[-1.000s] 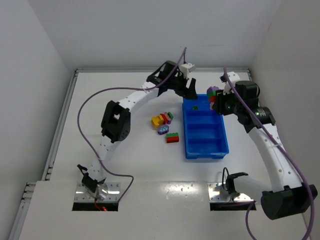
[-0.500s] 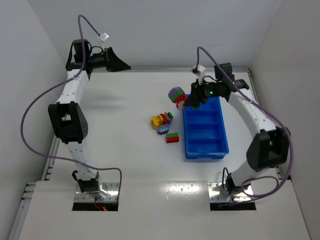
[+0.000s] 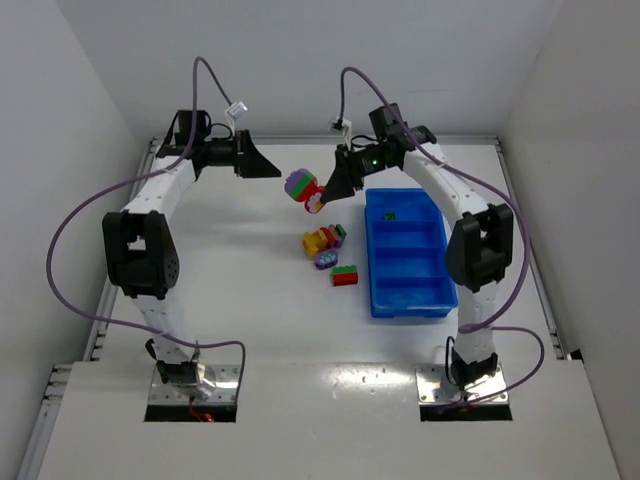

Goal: Sort the legos into containers by color

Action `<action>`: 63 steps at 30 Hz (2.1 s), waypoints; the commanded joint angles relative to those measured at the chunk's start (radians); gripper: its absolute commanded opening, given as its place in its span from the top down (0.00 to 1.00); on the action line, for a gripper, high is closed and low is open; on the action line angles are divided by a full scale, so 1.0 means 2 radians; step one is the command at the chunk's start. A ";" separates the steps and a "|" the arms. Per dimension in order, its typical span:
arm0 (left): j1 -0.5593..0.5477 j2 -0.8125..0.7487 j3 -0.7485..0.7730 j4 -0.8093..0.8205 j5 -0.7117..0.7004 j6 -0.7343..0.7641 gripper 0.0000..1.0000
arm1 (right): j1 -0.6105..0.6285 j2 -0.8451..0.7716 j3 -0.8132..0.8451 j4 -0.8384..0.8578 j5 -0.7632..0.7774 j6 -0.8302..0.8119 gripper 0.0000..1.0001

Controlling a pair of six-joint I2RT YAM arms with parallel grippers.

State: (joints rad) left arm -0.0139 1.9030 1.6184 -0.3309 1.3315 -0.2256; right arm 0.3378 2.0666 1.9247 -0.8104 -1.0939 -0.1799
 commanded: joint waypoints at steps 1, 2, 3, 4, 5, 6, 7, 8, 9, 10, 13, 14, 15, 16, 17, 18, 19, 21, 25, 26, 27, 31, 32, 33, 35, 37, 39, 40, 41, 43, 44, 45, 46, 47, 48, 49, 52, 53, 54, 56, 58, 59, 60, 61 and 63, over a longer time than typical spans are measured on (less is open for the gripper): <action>-0.001 -0.027 0.021 -0.018 0.003 0.051 0.14 | 0.012 -0.008 0.015 0.007 -0.041 0.001 1.00; -0.001 -0.027 0.021 -0.024 0.003 0.051 0.14 | 0.012 -0.008 0.009 0.013 -0.041 0.001 1.00; -0.006 -0.020 0.025 -0.024 0.003 0.051 0.15 | 0.012 -0.008 0.005 0.018 -0.041 0.006 1.00; -0.006 -0.020 0.025 -0.029 0.010 0.051 0.15 | 0.017 -0.008 0.005 0.018 -0.041 0.011 1.00; -0.006 -0.016 0.025 -0.029 0.018 0.051 0.16 | 0.017 -0.008 0.005 0.023 -0.041 0.011 1.00; -0.011 -0.016 0.030 -0.029 0.018 0.051 0.16 | 0.017 -0.008 0.005 0.028 -0.041 0.017 1.00; -0.011 -0.016 0.030 -0.029 0.025 0.051 0.16 | 0.017 -0.008 0.005 0.028 -0.041 0.017 1.00; -0.011 -0.016 0.030 -0.029 0.031 0.055 0.17 | 0.017 -0.003 0.009 0.033 -0.045 0.028 1.00; -0.011 -0.016 0.030 -0.029 0.031 0.060 0.18 | 0.017 0.003 0.009 0.039 -0.045 0.034 1.00; -0.016 -0.016 0.025 -0.029 0.036 0.060 0.18 | 0.017 0.003 0.009 0.039 -0.045 0.038 1.00; -0.016 -0.016 0.025 -0.029 0.050 0.065 0.18 | 0.017 0.012 0.015 0.046 -0.050 0.043 1.00; -0.016 -0.016 0.025 -0.029 0.055 0.065 0.18 | 0.017 0.012 0.015 0.046 -0.050 0.043 1.00; -0.016 -0.016 0.025 -0.029 0.055 0.065 0.18 | 0.017 0.012 0.015 0.046 -0.050 0.043 1.00; -0.016 -0.016 0.025 -0.029 0.055 0.065 0.18 | 0.017 0.012 0.015 0.046 -0.050 0.043 1.00; -0.016 -0.020 0.025 -0.029 0.055 0.065 0.18 | 0.017 0.012 0.015 0.046 -0.050 0.043 1.00; -0.016 -0.020 0.025 -0.029 0.055 0.065 0.18 | 0.017 0.012 0.015 0.046 -0.050 0.043 1.00; -0.021 -0.020 0.021 -0.029 0.061 0.065 0.18 | 0.017 0.017 0.015 0.046 -0.050 0.043 1.00; -0.021 -0.020 0.021 -0.029 0.061 0.065 0.18 | 0.017 0.017 0.015 0.051 -0.050 0.043 1.00; -0.032 -0.030 0.009 -0.029 0.065 0.065 0.20 | 0.017 0.027 0.026 0.055 -0.050 0.048 1.00; -0.032 -0.030 0.009 -0.029 0.065 0.065 0.22 | 0.017 0.027 0.026 0.055 -0.050 0.049 1.00; -0.037 -0.030 0.004 -0.029 0.065 0.065 0.25 | 0.017 0.027 0.032 0.060 -0.050 0.049 1.00; -0.043 -0.035 -0.005 -0.029 0.054 0.065 0.45 | 0.017 0.032 0.037 0.060 -0.054 0.059 1.00; -0.043 -0.035 -0.005 -0.029 0.050 0.065 0.48 | 0.017 0.032 0.037 0.060 -0.054 0.059 1.00; -0.043 -0.035 -0.005 -0.029 0.042 0.065 0.51 | 0.017 0.032 0.037 0.060 -0.054 0.059 1.00; -0.043 -0.035 -0.005 -0.029 0.022 0.069 0.62 | 0.017 0.032 0.023 0.060 -0.054 0.059 1.00; -0.043 -0.035 -0.005 -0.033 0.010 0.078 0.71 | 0.017 0.026 0.006 0.060 -0.054 0.049 1.00; -0.043 -0.035 -0.001 -0.033 -0.002 0.084 0.78 | 0.017 0.008 -0.007 0.039 -0.050 0.035 1.00; -0.043 -0.035 0.007 -0.033 -0.010 0.084 0.86 | 0.017 0.002 -0.020 0.029 -0.050 0.013 1.00; -0.043 -0.035 0.012 -0.033 -0.019 0.089 0.87 | 0.017 -0.004 -0.029 0.021 -0.045 0.003 1.00; -0.043 -0.021 0.032 -0.033 -0.026 0.089 0.89 | 0.013 -0.025 -0.059 0.010 -0.045 -0.013 1.00; -0.043 -0.017 0.041 -0.033 -0.026 0.089 0.90 | 0.013 -0.032 -0.069 0.010 -0.039 -0.013 1.00; -0.043 -0.007 0.059 -0.033 -0.026 0.089 0.90 | 0.013 -0.039 -0.089 0.010 -0.039 -0.019 1.00; -0.043 -0.002 0.068 -0.033 -0.031 0.089 0.90 | 0.013 -0.051 -0.097 0.004 -0.034 -0.019 1.00; -0.043 0.003 0.077 -0.033 -0.031 0.089 0.90 | 0.013 -0.056 -0.104 0.004 -0.030 -0.031 1.00; -0.043 0.007 0.084 -0.033 -0.031 0.089 0.91 | 0.013 -0.061 -0.117 0.000 -0.030 -0.031 1.00; -0.043 0.007 0.097 -0.033 -0.031 0.083 0.91 | 0.013 -0.066 -0.122 -0.001 -0.030 -0.037 1.00; -0.043 0.013 0.103 -0.009 -0.043 0.066 0.91 | 0.008 -0.078 -0.135 -0.005 -0.018 -0.046 1.00; -0.043 0.013 0.103 -0.005 -0.048 0.061 0.91 | 0.008 -0.084 -0.139 -0.005 -0.014 -0.046 1.00; -0.043 0.013 0.103 -0.005 -0.054 0.061 0.91 | 0.004 -0.085 -0.139 -0.005 -0.014 -0.046 1.00; -0.043 0.013 0.098 0.000 -0.071 0.061 0.91 | -0.002 -0.098 -0.139 -0.005 0.015 -0.046 1.00; -0.043 0.004 0.087 0.000 -0.120 0.072 0.91 | -0.008 -0.121 -0.155 -0.005 0.074 -0.046 1.00; -0.043 -0.001 0.081 0.000 -0.146 0.072 0.91 | -0.016 -0.133 -0.162 -0.001 0.096 -0.040 1.00; -0.043 -0.007 0.068 0.000 -0.172 0.087 0.93 | -0.025 -0.146 -0.180 0.006 0.116 -0.031 1.00; -0.049 -0.016 0.059 0.013 -0.225 0.087 0.93 | -0.025 -0.160 -0.190 0.006 0.167 -0.023 1.00; -0.056 -0.042 0.031 0.027 -0.275 0.087 0.96 | -0.038 -0.205 -0.219 0.001 0.198 -0.029 1.00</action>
State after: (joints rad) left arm -0.1093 1.9141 1.7336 -0.3420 0.9867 -0.0830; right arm 0.2913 1.7905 1.5272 -0.8135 -0.8593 -0.2291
